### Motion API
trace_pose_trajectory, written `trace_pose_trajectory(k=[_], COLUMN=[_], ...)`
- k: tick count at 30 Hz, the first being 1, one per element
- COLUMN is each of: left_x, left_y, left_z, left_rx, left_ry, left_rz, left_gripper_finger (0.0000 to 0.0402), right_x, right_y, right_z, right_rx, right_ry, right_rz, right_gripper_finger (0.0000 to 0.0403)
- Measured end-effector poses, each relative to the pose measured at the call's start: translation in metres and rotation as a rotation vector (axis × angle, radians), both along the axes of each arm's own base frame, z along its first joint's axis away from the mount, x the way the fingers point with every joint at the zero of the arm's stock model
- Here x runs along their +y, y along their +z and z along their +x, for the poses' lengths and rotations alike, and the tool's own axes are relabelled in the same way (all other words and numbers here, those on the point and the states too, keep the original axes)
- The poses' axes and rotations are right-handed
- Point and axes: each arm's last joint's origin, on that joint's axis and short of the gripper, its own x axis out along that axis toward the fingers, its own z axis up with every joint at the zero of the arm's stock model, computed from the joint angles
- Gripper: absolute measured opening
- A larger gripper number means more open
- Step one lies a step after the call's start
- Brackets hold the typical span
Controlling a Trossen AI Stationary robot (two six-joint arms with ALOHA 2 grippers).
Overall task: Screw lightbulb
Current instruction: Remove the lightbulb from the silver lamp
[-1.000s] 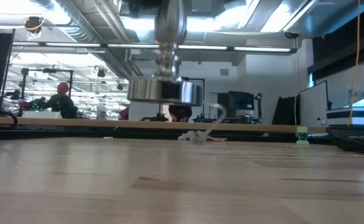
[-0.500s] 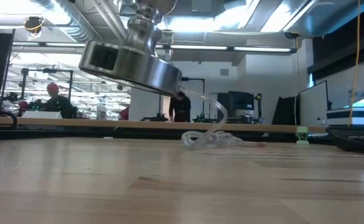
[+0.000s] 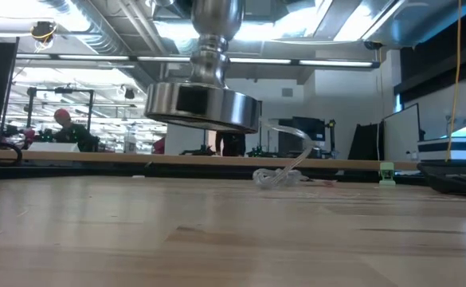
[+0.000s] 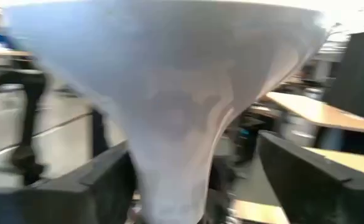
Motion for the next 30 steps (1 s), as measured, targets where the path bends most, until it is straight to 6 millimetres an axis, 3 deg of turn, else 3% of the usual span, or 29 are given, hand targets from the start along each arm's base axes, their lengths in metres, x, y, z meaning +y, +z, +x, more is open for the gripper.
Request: trace_pose_trajectory(k=[6,16,20,25,30], left_x=[0.004,0.009,0.011,0.021,0.035], left_y=[0.000,0.000,0.003,0.017,0.024], left_z=[-0.001,-0.005,-0.007,-0.009,-0.010], left_rx=[-0.001,0.005,-0.010,-0.075,-0.127], left_ry=[0.249,0.584,0.690,0.835,0.914], left_rz=[-0.016,0.037,0.085,0.165,0.150], left_gripper_finger=[0.0124,0.0124,0.0124,0.0124,0.0124], right_x=[-0.004,0.012,0.019,0.011,-0.005], right_y=[0.003,0.006,0.003,0.001,0.001], right_z=[-0.008,-0.034,-0.039,-0.024,-0.001], right_rx=[0.030,0.137,0.176,0.116,-0.023], right_ry=[-0.197,-0.451,-0.608,-0.695,-0.658], right_rz=[0.004,0.002,-0.076,-0.023,0.026], right_gripper_finger=[0.0376,0.0382,0.0383,0.0383,0.0383])
